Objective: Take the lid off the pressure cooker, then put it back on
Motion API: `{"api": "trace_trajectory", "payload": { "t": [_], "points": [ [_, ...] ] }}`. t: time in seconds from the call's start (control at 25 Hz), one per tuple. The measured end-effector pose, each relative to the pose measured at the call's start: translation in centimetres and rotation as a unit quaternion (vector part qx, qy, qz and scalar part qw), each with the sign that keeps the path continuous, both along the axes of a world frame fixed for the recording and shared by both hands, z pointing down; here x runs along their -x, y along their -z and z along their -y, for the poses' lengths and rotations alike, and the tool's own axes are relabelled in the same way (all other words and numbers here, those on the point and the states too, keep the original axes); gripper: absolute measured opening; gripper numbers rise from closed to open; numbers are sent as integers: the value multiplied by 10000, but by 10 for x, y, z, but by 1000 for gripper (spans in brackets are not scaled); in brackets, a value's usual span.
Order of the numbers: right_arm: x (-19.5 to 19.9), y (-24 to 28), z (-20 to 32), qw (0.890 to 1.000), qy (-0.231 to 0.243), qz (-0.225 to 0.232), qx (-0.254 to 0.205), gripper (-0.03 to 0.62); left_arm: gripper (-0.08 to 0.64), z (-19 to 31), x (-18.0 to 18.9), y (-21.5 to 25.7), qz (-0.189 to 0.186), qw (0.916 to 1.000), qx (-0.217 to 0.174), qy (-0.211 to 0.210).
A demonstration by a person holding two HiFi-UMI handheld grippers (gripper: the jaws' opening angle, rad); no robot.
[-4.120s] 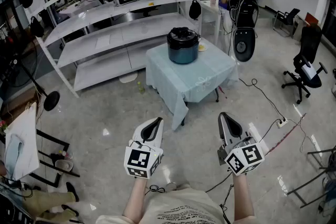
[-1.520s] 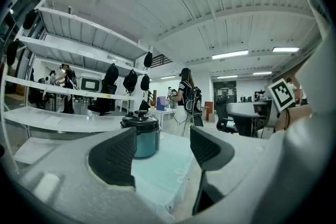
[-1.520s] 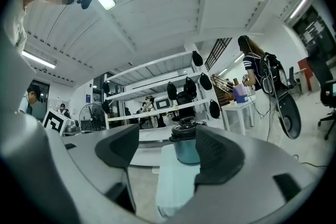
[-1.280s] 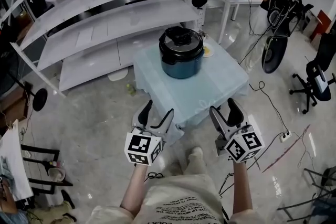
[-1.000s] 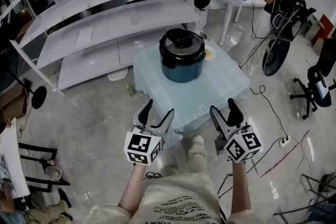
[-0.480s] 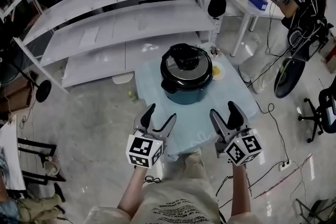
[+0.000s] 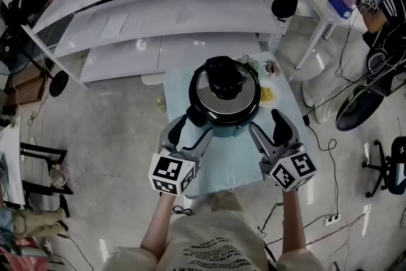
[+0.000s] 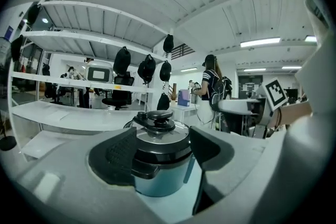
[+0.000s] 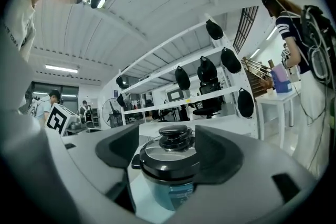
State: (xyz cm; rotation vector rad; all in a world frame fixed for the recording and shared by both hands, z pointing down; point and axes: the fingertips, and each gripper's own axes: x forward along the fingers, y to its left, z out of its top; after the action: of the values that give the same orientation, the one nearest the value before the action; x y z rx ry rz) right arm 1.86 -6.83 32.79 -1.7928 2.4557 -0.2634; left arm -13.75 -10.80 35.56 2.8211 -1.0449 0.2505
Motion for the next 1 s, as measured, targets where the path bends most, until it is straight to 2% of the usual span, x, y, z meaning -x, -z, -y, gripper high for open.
{"api": "trace_trajectory", "payload": {
  "t": [0.32, 0.52, 0.6, 0.8, 1.0],
  "points": [
    [-10, -10, 56, 9952, 917, -329, 121, 322, 308, 41, -22, -2, 131, 9990, -76, 427],
    [-14, -15, 86, 9893, 1359, -511, 159, 322, 308, 63, -33, -3, 280, 9983, -126, 486],
    [-13, -17, 97, 9858, 1550, -620, 159, 322, 308, 70, -39, -3, 391, 9984, -159, 378],
    [-6, -20, 118, 9721, 2138, -944, 219, 322, 308, 83, -57, -3, 752, 9968, -205, -192],
    [4, -24, 136, 9526, 2777, -1185, 373, 322, 308, 98, -72, -5, 1094, 9911, -245, -724]
  ]
}}
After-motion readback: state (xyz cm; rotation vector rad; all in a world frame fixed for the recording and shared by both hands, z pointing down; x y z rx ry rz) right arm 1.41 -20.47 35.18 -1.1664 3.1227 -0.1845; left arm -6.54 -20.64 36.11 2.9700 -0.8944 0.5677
